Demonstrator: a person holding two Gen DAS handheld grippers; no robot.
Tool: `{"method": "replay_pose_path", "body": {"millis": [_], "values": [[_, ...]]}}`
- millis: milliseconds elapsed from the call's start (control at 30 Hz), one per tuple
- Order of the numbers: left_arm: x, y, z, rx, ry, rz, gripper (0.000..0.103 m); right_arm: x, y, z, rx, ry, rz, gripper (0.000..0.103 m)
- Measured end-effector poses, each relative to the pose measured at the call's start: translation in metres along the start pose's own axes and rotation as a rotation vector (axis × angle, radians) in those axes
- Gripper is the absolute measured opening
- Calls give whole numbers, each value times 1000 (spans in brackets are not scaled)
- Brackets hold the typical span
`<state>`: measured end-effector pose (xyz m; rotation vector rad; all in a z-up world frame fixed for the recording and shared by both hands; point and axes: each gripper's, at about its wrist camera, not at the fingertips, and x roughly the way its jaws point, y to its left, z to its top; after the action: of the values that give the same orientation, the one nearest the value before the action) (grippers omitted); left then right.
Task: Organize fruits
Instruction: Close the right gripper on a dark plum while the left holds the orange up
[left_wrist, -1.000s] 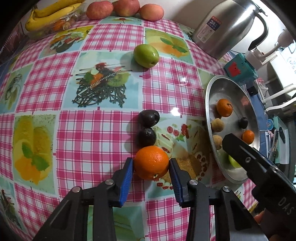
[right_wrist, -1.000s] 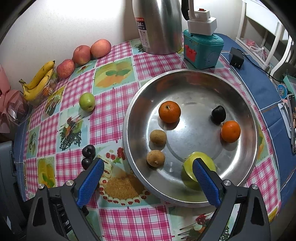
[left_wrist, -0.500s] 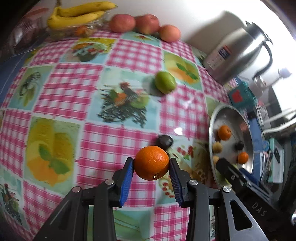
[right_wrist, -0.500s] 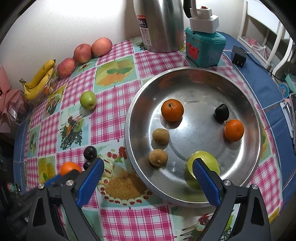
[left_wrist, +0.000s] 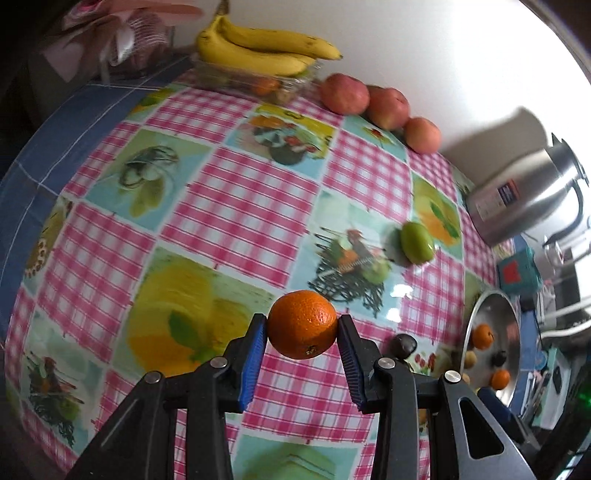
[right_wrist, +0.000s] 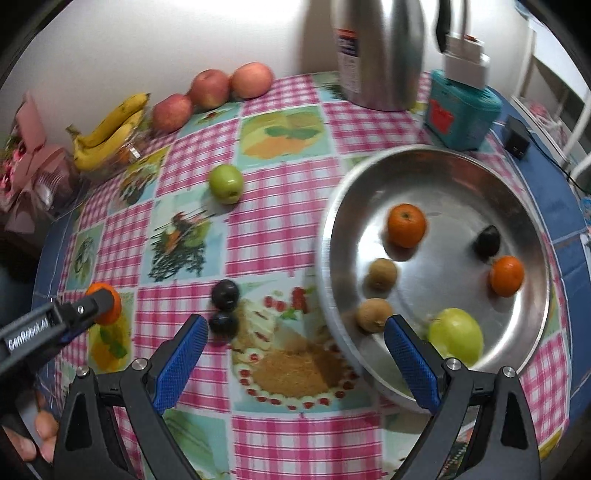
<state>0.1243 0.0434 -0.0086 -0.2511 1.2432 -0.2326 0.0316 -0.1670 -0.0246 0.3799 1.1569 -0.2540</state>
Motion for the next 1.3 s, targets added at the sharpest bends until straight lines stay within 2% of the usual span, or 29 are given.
{"method": "replay_pose_path", "body": {"millis": [300, 400, 667, 700, 767, 800, 867, 933, 1200, 1300], "values": [[1, 7, 3, -26, 6, -7, 41, 18, 42, -5, -93, 44, 29, 96], [5, 10, 3, -31, 19, -6, 41, 26, 47, -5, -101, 57, 44, 96], [15, 9, 3, -28, 50, -11, 41, 46, 50, -6, -114, 80, 19, 96], [16, 9, 4, -26, 53, -11, 41, 47, 49, -5, -108, 84, 23, 94], [18, 8, 4, -21, 60, -11, 41, 50, 49, -5, -104, 88, 28, 82], [19, 7, 4, -21, 63, -12, 41, 51, 49, -5, -107, 91, 25, 72], [20, 7, 4, -18, 68, -12, 41, 54, 51, -5, -111, 97, 17, 65], [22, 6, 4, -16, 71, -12, 41, 55, 52, -5, -112, 101, 24, 54], [23, 5, 4, -6, 73, -12, 41, 58, 52, -5, -105, 104, 23, 29], [23, 5, 4, -6, 72, -12, 41, 57, 51, -6, -99, 103, 29, 27]]}}
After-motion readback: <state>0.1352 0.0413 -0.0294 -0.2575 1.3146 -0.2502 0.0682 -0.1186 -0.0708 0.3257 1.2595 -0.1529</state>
